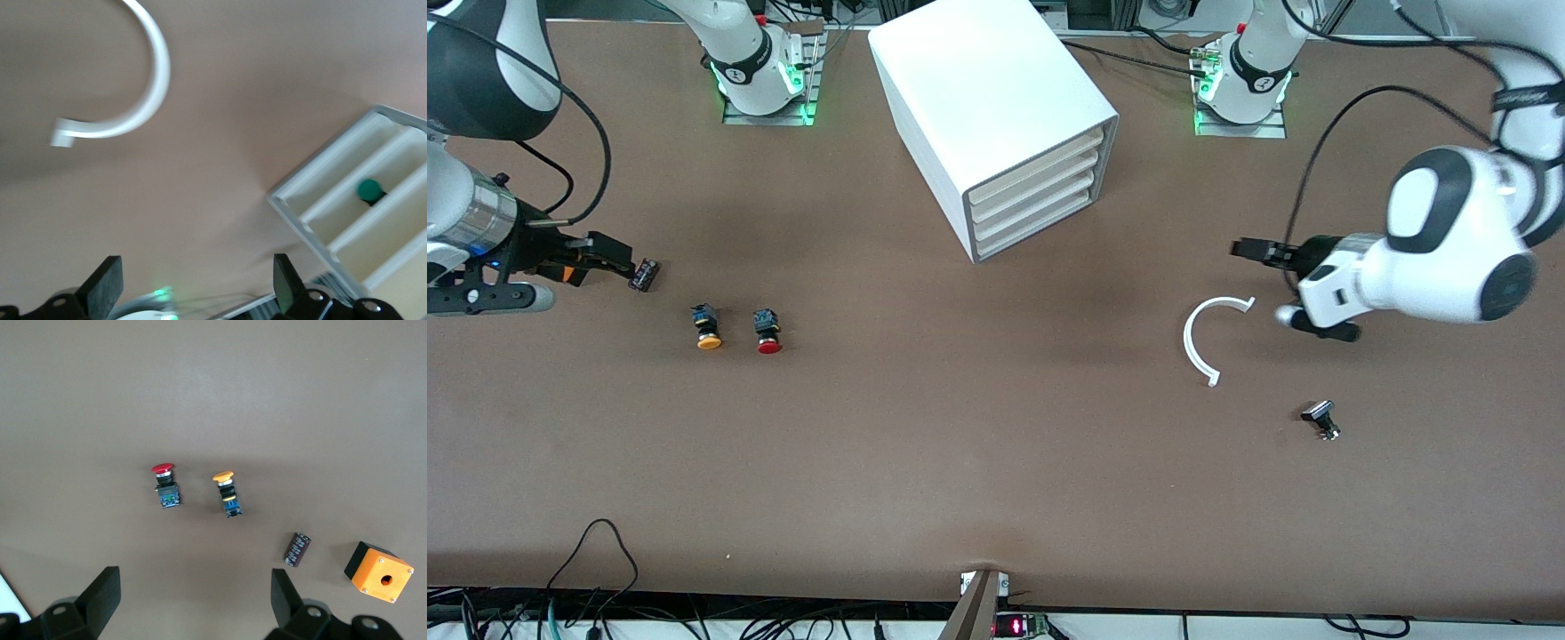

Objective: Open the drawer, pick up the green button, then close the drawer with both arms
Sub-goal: 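Reach the left gripper to the drawer front while the right gripper approaches buttons, then pull the drawer open with the left gripper while the right gripper moves over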

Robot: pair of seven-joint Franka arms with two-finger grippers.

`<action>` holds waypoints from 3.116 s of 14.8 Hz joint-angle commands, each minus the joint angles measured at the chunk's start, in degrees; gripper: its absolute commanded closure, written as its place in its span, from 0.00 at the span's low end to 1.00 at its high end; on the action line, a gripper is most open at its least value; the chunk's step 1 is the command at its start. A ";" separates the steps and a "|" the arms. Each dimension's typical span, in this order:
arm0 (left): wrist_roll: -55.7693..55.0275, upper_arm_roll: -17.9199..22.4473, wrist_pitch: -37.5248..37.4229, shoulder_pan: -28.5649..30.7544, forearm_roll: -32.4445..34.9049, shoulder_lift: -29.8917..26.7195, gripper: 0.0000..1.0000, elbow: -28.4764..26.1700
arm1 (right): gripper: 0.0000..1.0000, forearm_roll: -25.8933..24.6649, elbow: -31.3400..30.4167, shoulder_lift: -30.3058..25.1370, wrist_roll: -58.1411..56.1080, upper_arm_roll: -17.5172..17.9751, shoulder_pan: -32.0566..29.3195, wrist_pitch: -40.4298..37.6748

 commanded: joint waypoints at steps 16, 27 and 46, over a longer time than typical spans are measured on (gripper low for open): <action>28.01 -5.76 21.30 -17.08 -41.39 11.35 0.25 -23.46 | 0.00 6.61 1.49 7.23 -30.14 0.61 5.24 9.90; 28.01 1.33 21.47 -15.59 -40.25 10.91 1.00 -21.36 | 0.00 7.05 12.03 15.31 -43.28 0.70 17.97 9.37; 28.01 9.44 31.93 -6.20 -18.23 -7.16 0.00 -12.04 | 0.00 6.61 25.57 27.54 -33.89 6.32 30.36 13.06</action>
